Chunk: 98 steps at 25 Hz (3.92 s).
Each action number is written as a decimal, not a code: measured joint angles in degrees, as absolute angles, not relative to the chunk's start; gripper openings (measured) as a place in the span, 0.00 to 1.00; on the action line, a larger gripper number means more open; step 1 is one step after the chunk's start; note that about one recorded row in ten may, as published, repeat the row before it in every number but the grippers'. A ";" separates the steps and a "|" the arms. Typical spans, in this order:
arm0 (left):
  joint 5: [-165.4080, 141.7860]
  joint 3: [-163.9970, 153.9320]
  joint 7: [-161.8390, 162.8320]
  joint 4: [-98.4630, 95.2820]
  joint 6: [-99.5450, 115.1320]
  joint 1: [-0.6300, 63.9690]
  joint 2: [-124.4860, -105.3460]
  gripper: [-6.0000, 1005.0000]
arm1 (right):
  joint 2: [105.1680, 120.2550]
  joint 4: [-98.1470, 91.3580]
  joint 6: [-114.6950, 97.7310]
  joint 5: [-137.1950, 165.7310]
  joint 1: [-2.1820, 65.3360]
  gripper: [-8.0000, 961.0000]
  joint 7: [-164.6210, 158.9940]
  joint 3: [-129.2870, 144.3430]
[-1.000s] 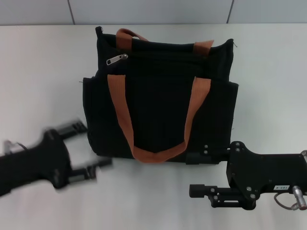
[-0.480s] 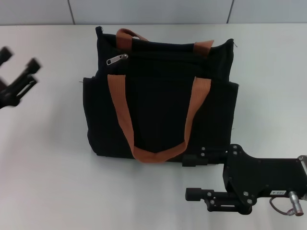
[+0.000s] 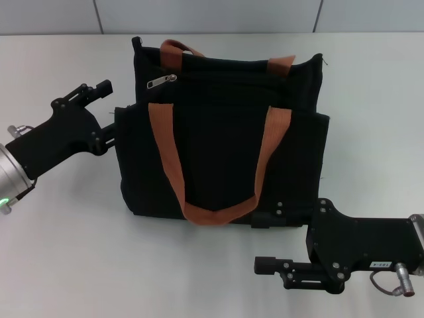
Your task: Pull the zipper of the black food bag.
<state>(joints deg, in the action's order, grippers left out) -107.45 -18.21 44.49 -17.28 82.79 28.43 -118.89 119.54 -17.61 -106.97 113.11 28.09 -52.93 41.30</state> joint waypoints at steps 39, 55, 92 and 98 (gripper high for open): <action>-106.24 -26.41 49.17 -22.32 88.65 28.49 -118.74 0.74 | 119.62 -16.34 -102.74 113.01 29.62 0.63 -51.67 40.34; -100.31 -26.48 46.26 -18.25 88.49 28.07 -118.84 0.72 | 119.62 -16.17 -100.73 112.32 29.98 0.63 -51.67 40.34; -105.17 -34.36 55.63 -28.98 87.71 25.82 -118.11 0.47 | 119.61 -15.88 -99.43 111.60 30.51 0.63 -51.67 40.25; -105.57 -34.44 55.69 -30.02 89.48 26.37 -118.10 0.47 | 119.62 -15.46 -99.34 111.57 30.82 0.63 -51.68 40.25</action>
